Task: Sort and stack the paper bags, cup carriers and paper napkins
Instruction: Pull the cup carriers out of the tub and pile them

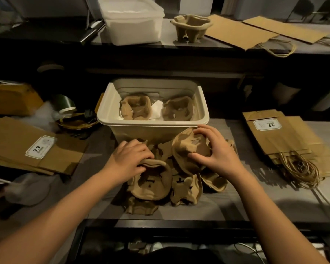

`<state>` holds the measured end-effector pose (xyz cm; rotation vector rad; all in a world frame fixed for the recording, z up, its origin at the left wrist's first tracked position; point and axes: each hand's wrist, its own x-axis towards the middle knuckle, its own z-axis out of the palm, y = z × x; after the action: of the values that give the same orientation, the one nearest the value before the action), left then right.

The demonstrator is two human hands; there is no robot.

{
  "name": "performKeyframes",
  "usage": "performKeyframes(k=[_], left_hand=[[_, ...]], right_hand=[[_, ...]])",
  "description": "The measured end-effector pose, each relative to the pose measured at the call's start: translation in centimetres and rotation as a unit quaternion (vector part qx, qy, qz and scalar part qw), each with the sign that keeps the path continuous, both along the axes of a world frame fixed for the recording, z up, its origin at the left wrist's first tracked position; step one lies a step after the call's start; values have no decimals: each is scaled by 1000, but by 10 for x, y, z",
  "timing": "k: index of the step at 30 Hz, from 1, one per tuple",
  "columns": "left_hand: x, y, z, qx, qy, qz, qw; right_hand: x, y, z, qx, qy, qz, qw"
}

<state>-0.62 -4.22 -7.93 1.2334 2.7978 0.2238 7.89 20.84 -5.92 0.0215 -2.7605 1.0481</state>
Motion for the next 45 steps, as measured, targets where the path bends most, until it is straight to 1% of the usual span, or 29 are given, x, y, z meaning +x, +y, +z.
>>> performKeyframes(k=[2, 5, 6, 8, 11, 14, 17, 25, 27, 29, 30, 31, 33, 35, 37, 39, 40, 42, 43, 45], left_hand=[[-1, 5, -1, 1, 10, -4, 1000], [3, 6, -6, 0, 73, -50, 996], [4, 6, -9, 2, 93, -55, 994], [5, 5, -14, 15, 98, -60, 993], [5, 2, -18, 36, 91, -61, 993], [4, 3, -18, 49, 106, -61, 991], [3, 4, -16, 49, 114, -64, 990], [-10, 0, -16, 55, 135, -99, 984], [-10, -1, -11, 98, 120, -110, 982], [-11, 2, 5, 170, 92, -104, 976], [-16, 4, 14, 201, 98, -93, 970], [-23, 7, 24, 221, 113, -77, 966], [-44, 12, 44, 232, 124, -24, 965], [-70, 16, 57, 202, 104, 40, 973], [-98, 18, 62, 146, 50, 81, 985], [-124, 20, 63, 111, -24, 88, 990], [-136, 21, 61, 86, -46, 85, 992], [-156, 22, 53, 9, -72, 79, 994], [-164, 23, 49, -33, -82, 79, 993], [-174, 25, 41, -114, -103, 75, 985]], right_hand=[[-3, -2, -5, 29, -12, 3, 1000], [-5, -5, -12, 69, -29, 1, 997], [-5, -6, -13, 85, -27, -4, 996], [-6, -7, -15, 100, -6, -24, 995], [-6, -8, -19, 75, 41, -63, 994], [-5, -8, -29, 67, 83, -85, 991], [-5, -7, -33, 19, 117, -107, 987], [-16, -11, -20, 3, 177, -54, 983], [-20, -13, -13, -4, 194, -43, 980], [-27, -14, -4, 2, 212, -36, 977], [-32, -15, 2, 12, 215, -35, 976], [-38, -14, 9, 25, 207, -35, 977], [-52, -13, 24, 60, 156, -31, 985], [-70, -11, 35, 110, 85, -15, 990], [-89, -8, 42, 173, 17, 11, 985], [-110, -5, 46, 238, -62, 40, 969], [-120, -4, 45, 260, -116, 51, 957], [-141, -4, 40, 291, -229, 63, 927], [-151, -4, 36, 305, -269, 61, 911], [-166, -4, 28, 318, -308, 47, 896]])
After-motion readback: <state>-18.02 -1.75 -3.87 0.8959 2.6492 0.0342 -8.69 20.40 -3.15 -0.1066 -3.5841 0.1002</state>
